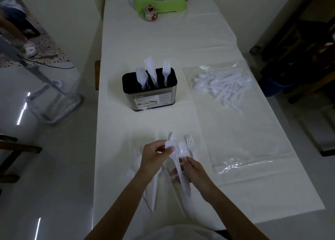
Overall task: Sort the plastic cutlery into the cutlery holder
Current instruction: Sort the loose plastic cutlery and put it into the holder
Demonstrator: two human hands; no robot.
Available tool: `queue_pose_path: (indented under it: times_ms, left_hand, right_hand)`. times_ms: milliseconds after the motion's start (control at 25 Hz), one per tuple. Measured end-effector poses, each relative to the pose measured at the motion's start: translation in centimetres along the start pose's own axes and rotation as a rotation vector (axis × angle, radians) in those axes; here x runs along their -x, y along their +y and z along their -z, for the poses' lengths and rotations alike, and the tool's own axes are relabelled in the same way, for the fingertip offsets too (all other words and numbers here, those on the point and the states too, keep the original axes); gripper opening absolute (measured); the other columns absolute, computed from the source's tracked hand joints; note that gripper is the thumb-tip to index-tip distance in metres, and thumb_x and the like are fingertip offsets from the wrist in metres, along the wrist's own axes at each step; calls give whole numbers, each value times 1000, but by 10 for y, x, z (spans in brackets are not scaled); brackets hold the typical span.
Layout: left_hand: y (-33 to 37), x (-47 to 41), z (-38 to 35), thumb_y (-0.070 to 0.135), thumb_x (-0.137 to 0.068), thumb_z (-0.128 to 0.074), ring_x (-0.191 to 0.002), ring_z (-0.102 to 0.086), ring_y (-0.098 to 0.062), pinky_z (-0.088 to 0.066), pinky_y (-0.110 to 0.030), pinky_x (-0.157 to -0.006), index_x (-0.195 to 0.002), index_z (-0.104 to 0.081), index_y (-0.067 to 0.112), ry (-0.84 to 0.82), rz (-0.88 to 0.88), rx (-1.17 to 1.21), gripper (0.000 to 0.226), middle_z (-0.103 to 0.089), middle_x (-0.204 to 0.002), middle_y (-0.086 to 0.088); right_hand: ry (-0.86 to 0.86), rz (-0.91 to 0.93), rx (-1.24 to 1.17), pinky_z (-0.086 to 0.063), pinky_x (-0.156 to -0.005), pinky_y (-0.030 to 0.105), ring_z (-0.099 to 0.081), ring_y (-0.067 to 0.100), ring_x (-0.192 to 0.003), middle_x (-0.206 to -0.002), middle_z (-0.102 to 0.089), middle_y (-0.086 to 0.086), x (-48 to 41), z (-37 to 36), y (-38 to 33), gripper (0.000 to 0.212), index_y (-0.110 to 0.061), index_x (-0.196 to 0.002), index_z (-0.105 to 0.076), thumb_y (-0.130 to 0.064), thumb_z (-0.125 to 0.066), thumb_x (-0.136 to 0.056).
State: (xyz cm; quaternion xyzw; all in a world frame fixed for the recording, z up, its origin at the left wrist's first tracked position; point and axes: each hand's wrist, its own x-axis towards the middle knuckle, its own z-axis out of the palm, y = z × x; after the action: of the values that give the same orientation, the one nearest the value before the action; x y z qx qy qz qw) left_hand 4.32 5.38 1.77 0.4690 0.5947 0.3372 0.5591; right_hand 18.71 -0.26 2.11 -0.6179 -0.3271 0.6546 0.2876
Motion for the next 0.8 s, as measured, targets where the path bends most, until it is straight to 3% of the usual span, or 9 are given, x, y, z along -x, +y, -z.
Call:
queue_pose_path:
  times_ms: [160,320,400,520,800]
  left_hand:
    - [-2,-13,-11,12,-74,-77,-65,-55,-6,-43,-10,-62,-81,-71,15,-23,-86,-171,10,-63,-78,5]
    - [0,-41,-11,21,-76,-77,-71,-56,-10,-44,-11,-65,-92,-72,20,-106,-146,-311,17,-61,-86,5]
    - [-2,-61,-2,30,-78,-73,-77,-57,-13,-48,-20,-73,-102,-69,16,-62,-148,-524,28,-61,-93,1]
    - [-5,-78,0,39,-76,-72,-85,-58,-16,-48,-31,-77,-107,-64,16,-136,-67,-785,40,-60,-92,1]
    - [-7,-79,-20,21,-76,-73,-83,-63,-19,-42,-25,-69,-87,-66,16,-142,7,-833,14,-61,-79,4]
  right_hand:
    - [-8,-59,-27,-44,-53,26,-50,11,-51,-57,-56,-4,7,-5,9,40,-11,-95,-59,-37,-30,-101]
    - [69,-68,-79,-31,-42,19,-37,5,-44,-59,-45,-6,15,6,18,27,-11,-91,-55,-32,-40,-99]
    - [136,-89,-99,-28,-41,19,-35,4,-42,-57,-44,-7,17,14,21,26,-10,-90,-55,-30,-41,-99]
    - [187,-84,-123,-30,-43,21,-37,7,-43,-57,-46,-4,20,22,27,27,-8,-94,-58,-29,-41,-99]
    - [219,-84,-121,-36,-48,24,-42,11,-48,-64,-48,2,17,25,28,35,10,-109,-50,-22,-43,-98]
